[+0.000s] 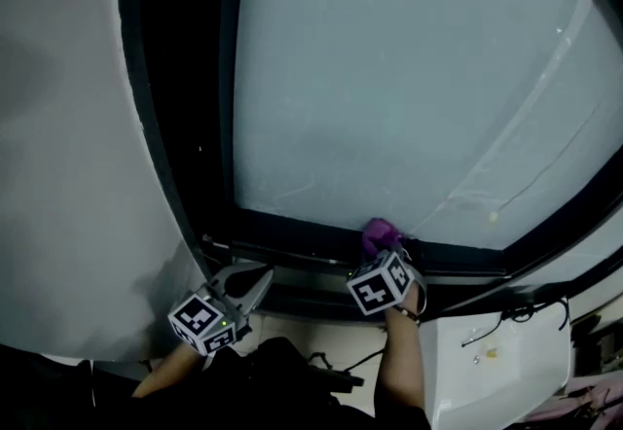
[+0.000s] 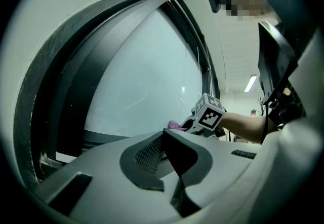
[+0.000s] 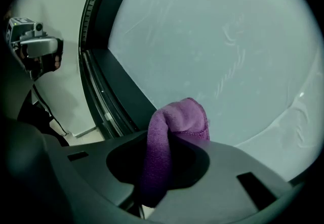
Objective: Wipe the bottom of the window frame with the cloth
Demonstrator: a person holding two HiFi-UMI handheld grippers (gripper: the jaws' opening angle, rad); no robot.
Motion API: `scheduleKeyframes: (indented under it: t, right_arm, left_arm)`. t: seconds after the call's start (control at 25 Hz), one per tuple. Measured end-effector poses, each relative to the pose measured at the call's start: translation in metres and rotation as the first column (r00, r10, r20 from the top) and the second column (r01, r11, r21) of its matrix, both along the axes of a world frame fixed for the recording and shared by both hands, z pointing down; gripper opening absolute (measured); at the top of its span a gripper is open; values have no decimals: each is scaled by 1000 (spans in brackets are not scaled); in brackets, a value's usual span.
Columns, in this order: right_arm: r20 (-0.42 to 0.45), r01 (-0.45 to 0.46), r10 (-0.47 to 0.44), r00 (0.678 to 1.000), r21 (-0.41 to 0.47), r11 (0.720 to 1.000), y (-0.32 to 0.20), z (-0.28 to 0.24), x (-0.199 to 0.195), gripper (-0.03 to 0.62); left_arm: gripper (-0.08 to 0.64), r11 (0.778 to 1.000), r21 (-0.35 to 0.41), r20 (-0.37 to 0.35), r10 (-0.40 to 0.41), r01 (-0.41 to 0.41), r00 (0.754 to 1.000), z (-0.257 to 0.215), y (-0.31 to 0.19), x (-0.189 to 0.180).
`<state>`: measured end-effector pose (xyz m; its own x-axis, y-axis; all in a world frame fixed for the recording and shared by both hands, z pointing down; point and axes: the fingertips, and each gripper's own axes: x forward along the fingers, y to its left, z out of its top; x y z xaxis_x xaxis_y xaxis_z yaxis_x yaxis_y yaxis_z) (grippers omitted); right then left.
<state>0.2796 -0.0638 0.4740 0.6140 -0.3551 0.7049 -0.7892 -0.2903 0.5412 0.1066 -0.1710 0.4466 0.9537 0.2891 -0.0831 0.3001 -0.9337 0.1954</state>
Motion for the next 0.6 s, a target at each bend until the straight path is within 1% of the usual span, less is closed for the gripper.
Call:
scheduleKeyframes:
  t: [0.2, 0.4, 0.52, 0.6]
  right_arm:
    - [10, 61, -61, 998, -28, 998, -5, 2, -3, 80]
    - [82, 120, -120, 989, 7, 993, -10, 4, -6, 81]
    - [96, 157, -159, 983, 27, 987, -18, 1, -9, 81]
    - [121, 194, -197, 973, 38, 980, -25, 8, -15, 81]
  left_arm:
    - [2, 999, -1, 9, -49, 49, 999, -1, 2, -5]
    - [0, 994, -8, 15, -113, 113, 993, -4, 3, -13]
    - [1, 989, -1, 16, -151, 151, 988, -3, 3, -17]
    - [0, 984, -6, 17, -180, 180, 984, -3, 2, -21]
